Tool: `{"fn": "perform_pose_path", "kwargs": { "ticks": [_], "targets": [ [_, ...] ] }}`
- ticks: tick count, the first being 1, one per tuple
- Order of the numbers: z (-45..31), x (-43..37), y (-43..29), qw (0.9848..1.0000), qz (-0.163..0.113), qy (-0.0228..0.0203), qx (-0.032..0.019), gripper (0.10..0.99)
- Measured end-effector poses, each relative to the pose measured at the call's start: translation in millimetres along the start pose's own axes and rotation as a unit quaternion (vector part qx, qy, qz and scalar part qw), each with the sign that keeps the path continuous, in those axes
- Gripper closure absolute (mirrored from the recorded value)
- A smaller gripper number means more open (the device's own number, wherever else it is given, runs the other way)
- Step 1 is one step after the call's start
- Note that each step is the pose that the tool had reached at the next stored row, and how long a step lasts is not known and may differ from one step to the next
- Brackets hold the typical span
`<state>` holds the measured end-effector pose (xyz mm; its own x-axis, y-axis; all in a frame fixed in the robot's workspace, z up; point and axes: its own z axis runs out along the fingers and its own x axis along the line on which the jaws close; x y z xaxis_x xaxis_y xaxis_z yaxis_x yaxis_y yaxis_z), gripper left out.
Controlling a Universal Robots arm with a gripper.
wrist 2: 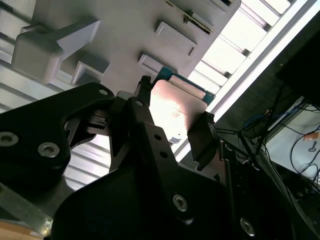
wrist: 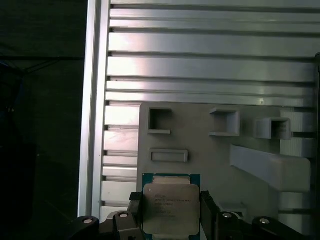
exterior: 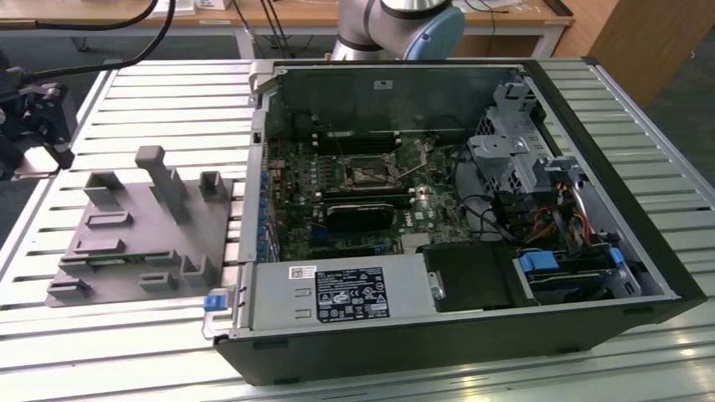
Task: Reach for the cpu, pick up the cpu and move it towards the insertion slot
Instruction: 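Pick up the cpu and move it towards the insertion slot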
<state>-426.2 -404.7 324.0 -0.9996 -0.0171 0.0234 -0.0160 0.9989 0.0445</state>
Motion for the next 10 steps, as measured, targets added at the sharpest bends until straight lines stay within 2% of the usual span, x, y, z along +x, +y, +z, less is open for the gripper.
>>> {"fn": "perform_pose_path", "kwargs": {
  "ticks": [10],
  "targets": [
    [-7.1,0.2,0.4,1.0,0.0,0.0,0.0,0.541]
  ]
}}
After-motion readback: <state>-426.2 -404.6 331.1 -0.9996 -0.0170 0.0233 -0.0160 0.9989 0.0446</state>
